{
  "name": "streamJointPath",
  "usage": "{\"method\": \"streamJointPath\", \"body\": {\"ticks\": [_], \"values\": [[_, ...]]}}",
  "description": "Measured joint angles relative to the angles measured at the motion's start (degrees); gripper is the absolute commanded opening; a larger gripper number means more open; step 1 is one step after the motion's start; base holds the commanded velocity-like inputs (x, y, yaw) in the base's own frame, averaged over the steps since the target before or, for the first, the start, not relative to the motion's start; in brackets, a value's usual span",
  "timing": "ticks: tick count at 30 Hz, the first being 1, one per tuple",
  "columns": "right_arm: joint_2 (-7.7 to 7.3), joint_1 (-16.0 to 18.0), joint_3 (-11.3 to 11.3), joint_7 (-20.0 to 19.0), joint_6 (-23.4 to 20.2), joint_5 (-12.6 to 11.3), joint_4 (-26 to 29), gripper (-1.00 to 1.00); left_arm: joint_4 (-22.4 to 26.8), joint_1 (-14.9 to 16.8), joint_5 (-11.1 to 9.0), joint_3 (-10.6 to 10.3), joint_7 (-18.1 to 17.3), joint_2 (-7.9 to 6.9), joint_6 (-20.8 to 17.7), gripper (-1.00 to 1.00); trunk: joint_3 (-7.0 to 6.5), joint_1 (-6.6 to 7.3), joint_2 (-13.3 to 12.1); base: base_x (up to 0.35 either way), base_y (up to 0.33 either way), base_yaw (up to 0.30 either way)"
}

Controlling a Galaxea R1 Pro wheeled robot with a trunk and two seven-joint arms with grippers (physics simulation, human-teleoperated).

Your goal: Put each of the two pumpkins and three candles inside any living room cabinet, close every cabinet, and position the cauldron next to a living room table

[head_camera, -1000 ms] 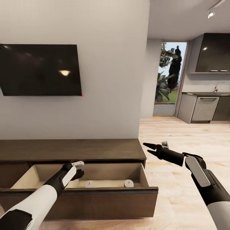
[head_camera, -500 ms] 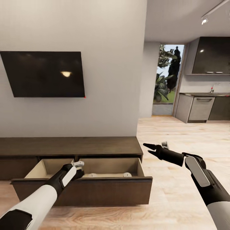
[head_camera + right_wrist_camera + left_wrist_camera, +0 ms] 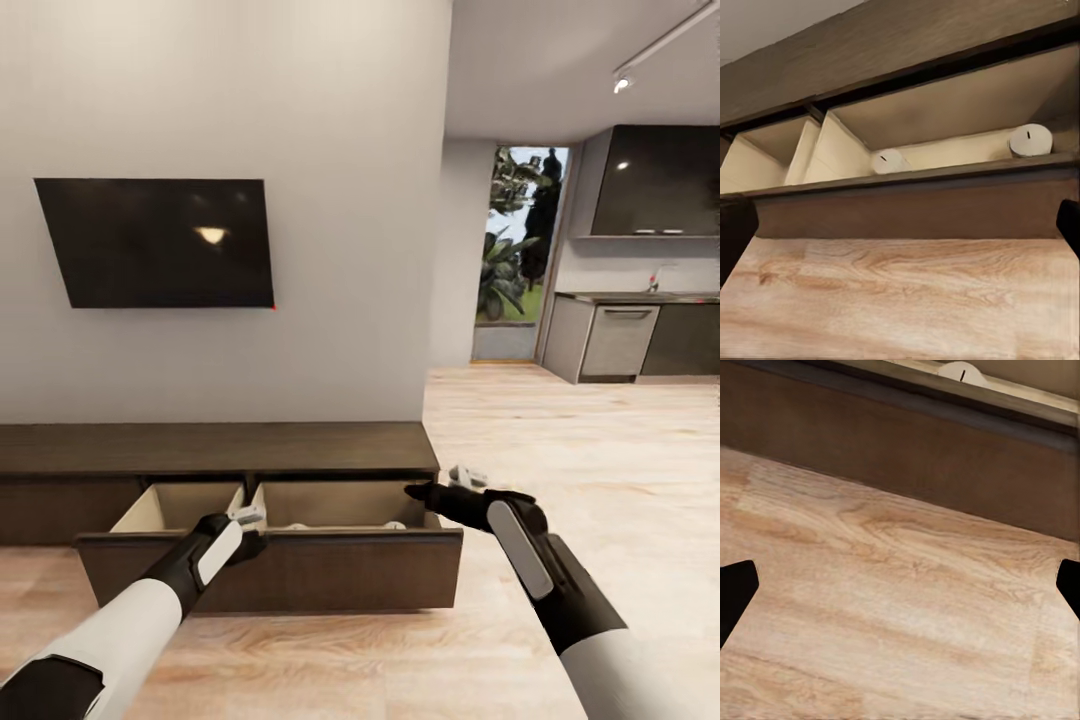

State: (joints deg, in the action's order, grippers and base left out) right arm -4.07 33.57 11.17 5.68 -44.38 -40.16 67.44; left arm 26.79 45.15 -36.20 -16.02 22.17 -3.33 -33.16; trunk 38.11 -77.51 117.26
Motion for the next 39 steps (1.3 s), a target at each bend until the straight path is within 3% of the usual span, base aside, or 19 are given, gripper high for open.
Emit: {"method": "streamJointPath", "body": {"ticks": [2, 5, 7, 11, 16, 19, 21, 24, 27, 31, 39], "values": [[3.08, -0.03, 2.19, 3.96, 2.04, 3.32, -1.36, 1.00, -0.27, 0.00, -0.05, -0.17, 0.02, 0.27, -0.01, 1.00, -0.36, 0.44, -0.80, -0.333, 0.000, 0.000], [5.19, -0.02, 3.42, 6.86, 4.88, 5.37, -4.06, 1.00, -0.51, -0.02, -0.13, -0.27, 0.00, 0.49, 0.03, 1.00, -0.90, 1.10, -2.01, -0.333, 0.000, 0.000], [5.83, -0.03, 3.80, 7.87, 7.69, 5.93, -5.64, 1.00, -0.77, -0.06, -0.19, -0.30, -0.04, 0.66, 0.13, 1.00, -1.26, 1.54, -2.81, -0.333, 0.000, 0.000], [6.25, -0.04, 4.19, 8.65, 12.62, 6.17, -8.16, 1.00, -1.70, -0.22, 0.11, -0.32, -0.06, 0.97, 0.24, 1.00, -1.62, 1.98, -3.63, -0.320, 0.000, 0.000], [6.37, 0.01, 4.82, 8.74, 21.13, 6.33, -18.92, 1.00, -1.95, -0.53, 0.26, -0.37, -0.12, 1.25, 0.36, 1.00, -1.62, 2.01, -3.62, -0.094, 0.000, 0.000], [6.39, 0.03, 7.57, 8.75, 25.90, 6.25, -23.73, 1.00, -2.15, -1.93, 0.53, -0.41, -0.15, 1.59, 1.14, 1.00, -1.62, 2.02, -3.62, -0.013, 0.000, 0.000], [6.39, 0.00, 10.12, 8.81, 29.16, 6.07, -26.00, 1.00, -2.20, -3.06, 0.60, -0.45, -0.20, 1.86, 3.64, 1.00, -1.44, 1.80, -3.24, -0.004, 0.000, 0.000], [6.39, -0.01, 11.34, 8.77, 31.45, 6.03, -27.82, 1.00, -2.22, -3.63, 0.60, -0.75, -0.22, 2.12, 5.48, 1.00, -0.91, 1.15, -2.03, -0.001, 0.000, 0.000], [6.43, 0.01, 11.78, 8.62, 34.00, 6.05, -30.27, 1.00, -2.23, -4.82, 0.64, -1.89, -0.21, 2.53, 8.00, 1.00, -0.36, 0.49, -0.83, 0.000, 0.000, 0.000], [6.48, -0.02, 13.52, 8.24, 38.85, 6.03, -34.95, 1.00, -2.22, -7.40, 0.27, -6.12, -0.18, 2.80, 16.32, 1.00, 0.36, -0.39, 0.78, 0.000, 0.000, 0.000], [6.66, 0.01, 15.05, 8.15, 43.31, 6.12, -37.99, 1.00, -2.21, -9.70, 0.25, -8.35, -0.17, 2.98, 21.32, 1.00, 1.79, -2.15, 3.99, 0.000, 0.000, 0.000]]}}
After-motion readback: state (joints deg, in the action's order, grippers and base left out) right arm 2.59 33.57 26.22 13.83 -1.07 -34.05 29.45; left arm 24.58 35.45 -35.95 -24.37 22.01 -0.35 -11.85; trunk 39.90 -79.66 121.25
